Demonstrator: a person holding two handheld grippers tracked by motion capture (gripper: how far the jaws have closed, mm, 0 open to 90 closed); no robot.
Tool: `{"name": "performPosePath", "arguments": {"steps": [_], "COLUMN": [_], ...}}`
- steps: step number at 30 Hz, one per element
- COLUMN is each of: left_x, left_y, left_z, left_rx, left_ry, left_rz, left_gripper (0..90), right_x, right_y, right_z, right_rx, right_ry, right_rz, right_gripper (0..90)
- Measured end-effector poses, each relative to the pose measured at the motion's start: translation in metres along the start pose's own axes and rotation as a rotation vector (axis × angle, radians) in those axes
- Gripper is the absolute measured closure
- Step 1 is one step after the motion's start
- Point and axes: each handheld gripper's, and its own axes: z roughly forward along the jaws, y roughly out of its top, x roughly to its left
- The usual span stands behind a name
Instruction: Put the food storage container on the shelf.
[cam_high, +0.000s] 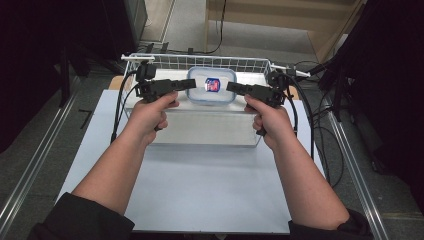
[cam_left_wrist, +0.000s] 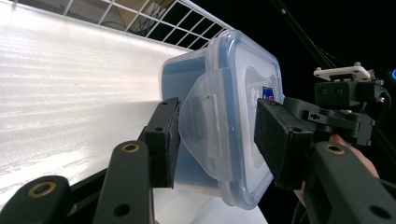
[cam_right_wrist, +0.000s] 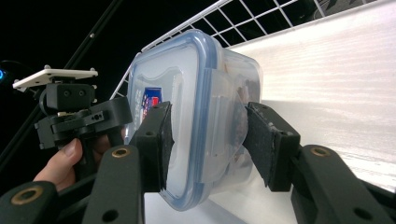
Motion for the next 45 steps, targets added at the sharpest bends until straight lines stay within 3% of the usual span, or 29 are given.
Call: {"name": "performPosePath", "arguments": {"steps": [18,25,30,34,36,42,45], "left_x": [0.001,-0.004,-0.017,-0.028,-0.032,-0.043,-0.039], "left_y": [0.001,-0.001,-0.004,-0.011,-0.016,-0.04,-0.06], "left_z": [0.004,0.002,-0.007,-0.014,-0.017,-0.029,-0.034], "left_rx": [-0.002,-0.019,-0.06,-0.059,-0.063,-0.072,-0.055], "left_ry": [0.044,0.071,0.115,0.18,0.191,0.216,0.194], "left_rz": [0.023,0.049,0.132,0.222,0.255,0.338,0.351], "left_gripper": [47.1,40.9,36.1,34.1,33.8,33.8,31.7], "right_x": [-0.001,0.004,0.012,0.023,0.028,0.03,0.028], "right_y": [0.001,0.001,-0.002,-0.011,-0.017,-0.038,-0.055], "right_z": [0.009,0.004,-0.007,-0.014,-0.018,-0.028,-0.037], "right_rx": [-0.004,-0.032,-0.05,-0.066,-0.069,-0.091,-0.1], "right_ry": [-0.044,-0.073,-0.123,-0.16,-0.175,-0.204,-0.205], "right_rz": [-0.019,-0.059,-0.147,-0.24,-0.277,-0.327,-0.335], "right_gripper": [42.3,36.5,32.9,31.2,30.6,29.7,29.5]}}
